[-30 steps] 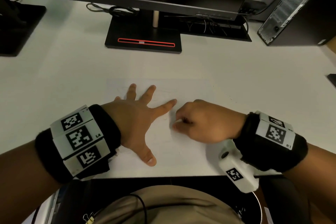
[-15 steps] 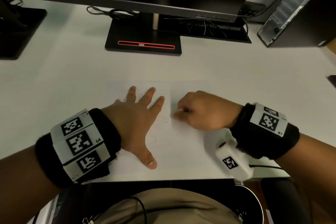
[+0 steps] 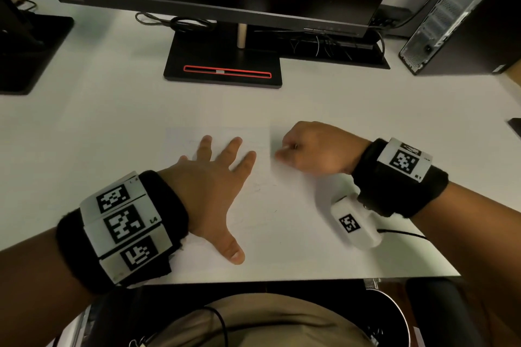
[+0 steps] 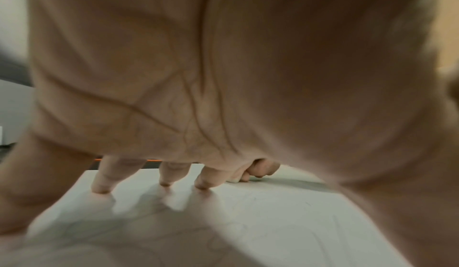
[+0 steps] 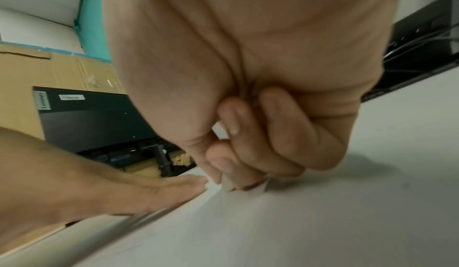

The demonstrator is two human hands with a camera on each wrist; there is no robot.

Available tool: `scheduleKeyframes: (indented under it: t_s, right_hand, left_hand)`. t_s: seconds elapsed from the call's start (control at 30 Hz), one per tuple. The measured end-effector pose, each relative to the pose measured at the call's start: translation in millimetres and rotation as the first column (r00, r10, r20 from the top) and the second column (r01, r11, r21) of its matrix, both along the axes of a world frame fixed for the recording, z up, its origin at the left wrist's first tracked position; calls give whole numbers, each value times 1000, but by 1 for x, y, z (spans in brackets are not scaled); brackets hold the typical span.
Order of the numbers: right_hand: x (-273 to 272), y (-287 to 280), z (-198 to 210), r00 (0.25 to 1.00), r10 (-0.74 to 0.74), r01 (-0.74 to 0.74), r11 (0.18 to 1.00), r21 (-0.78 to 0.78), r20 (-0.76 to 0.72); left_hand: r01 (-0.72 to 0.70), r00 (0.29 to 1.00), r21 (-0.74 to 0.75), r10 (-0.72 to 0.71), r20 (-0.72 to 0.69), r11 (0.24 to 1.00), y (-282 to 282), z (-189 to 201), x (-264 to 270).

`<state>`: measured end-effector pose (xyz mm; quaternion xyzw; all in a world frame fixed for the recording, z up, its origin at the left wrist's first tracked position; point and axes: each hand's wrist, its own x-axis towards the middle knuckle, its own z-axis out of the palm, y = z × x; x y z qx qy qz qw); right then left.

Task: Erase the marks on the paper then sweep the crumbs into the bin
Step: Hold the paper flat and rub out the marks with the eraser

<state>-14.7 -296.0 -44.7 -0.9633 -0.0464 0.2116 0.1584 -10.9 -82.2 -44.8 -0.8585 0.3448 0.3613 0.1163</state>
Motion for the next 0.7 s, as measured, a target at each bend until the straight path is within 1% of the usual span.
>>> scheduleKeyframes:
  t_s: [0.07,0.13,0.23,0.27,0.3,0.37,0.4,0.53,0.63,0.7]
  right_hand:
    - [-5,5,-4,998,54,-54,999,2,-27]
    - [-8,5,-2,996,72,-71,997,18,-59]
    - [0,-7,1,1000,-9,9,1000,19,-14]
    - [0,-8,0,1000,-12,12,1000,12,4]
    - [-2,-7,-1,1000,9,-9,1000,3,7]
    - [-7,-2,-3,996,81,-81,997,2,-38]
    - [-9,-2,-2,994,91,-90,996,10,-56]
    - [-1,-16,2,1000,-17,17,1000,6,-6]
    - [-6,-6,-1,996,77,-76,997,11,-46]
    - [-4,-4,-1,995,84,-83,996,26,-45]
  left_hand:
    - [-2,1000,0,2,-1,1000,0,0,0]
    - [1,1000,-2,-1,5,1000,0,-2,0]
    - [-1,1000,-7,1,8,1000,0,-2,0]
    - [-1,1000,-9,1,6,1000,0,-3,0]
    - [1,1000,-8,-1,7,1000,1,-3,0]
    - [4,1000,-6,-4,7,1000,1,-2,0]
    - [4,1000,-7,-4,8,1000,0,-2,1]
    - [-2,1000,-5,2,0,1000,0,-2,1]
    - [5,1000,0,-5,2,1000,1,-2,1]
    - [5,1000,-4,-5,6,1000,0,-2,1]
